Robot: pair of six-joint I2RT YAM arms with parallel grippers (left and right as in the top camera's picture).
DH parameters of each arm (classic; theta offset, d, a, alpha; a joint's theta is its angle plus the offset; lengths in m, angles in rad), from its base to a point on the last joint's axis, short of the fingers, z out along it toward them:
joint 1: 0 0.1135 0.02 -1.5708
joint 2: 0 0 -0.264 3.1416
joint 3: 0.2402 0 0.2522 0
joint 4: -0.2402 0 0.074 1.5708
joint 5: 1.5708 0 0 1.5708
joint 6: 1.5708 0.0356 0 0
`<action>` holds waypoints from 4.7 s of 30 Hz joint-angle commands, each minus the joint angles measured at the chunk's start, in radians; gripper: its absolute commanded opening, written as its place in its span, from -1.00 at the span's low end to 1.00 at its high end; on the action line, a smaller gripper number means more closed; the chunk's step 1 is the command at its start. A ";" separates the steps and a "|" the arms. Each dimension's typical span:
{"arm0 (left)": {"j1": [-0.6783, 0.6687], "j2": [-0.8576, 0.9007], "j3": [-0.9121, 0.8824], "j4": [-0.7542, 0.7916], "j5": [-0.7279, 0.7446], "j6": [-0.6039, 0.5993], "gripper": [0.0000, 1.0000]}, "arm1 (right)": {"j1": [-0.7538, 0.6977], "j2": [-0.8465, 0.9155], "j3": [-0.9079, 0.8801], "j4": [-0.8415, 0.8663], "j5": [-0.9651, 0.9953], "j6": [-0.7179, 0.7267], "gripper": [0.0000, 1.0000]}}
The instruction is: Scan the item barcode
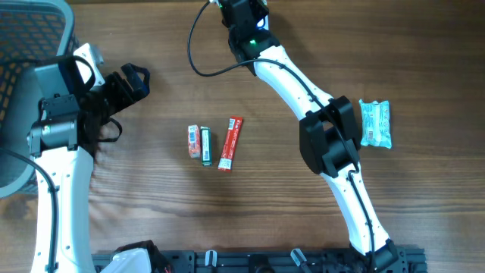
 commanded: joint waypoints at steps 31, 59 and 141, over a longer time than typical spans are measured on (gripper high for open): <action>0.005 0.004 0.014 0.003 -0.005 0.017 1.00 | -0.317 -0.557 -0.743 -1.053 -0.590 0.284 -0.91; 0.005 0.004 0.014 0.003 -0.005 0.017 1.00 | -0.294 -0.570 -0.872 -0.650 -0.815 0.813 0.08; 0.005 0.004 0.014 0.003 -0.005 0.017 1.00 | 0.341 -0.454 -0.880 -0.513 -0.097 1.141 -0.63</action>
